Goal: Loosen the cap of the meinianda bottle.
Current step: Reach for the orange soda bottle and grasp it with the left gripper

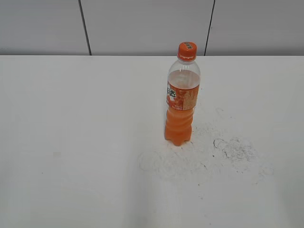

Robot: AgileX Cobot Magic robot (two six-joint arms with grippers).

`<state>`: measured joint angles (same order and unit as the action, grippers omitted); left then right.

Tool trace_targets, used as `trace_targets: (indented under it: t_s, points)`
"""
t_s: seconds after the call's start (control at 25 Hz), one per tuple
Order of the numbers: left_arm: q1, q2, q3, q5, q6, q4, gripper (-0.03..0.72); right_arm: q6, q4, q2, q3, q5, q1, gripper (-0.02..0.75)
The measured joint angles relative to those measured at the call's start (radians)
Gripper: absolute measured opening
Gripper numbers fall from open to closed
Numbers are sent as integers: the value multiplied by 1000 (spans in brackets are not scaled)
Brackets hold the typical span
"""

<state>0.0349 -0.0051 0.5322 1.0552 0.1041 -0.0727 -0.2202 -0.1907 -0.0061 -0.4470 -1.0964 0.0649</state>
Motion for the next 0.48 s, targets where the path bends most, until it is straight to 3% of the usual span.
trace_targets:
  t_s: [0.48]
  points:
    - [0, 25, 12, -13, 1, 1, 587, 0, 0, 0, 0, 0, 0, 526]
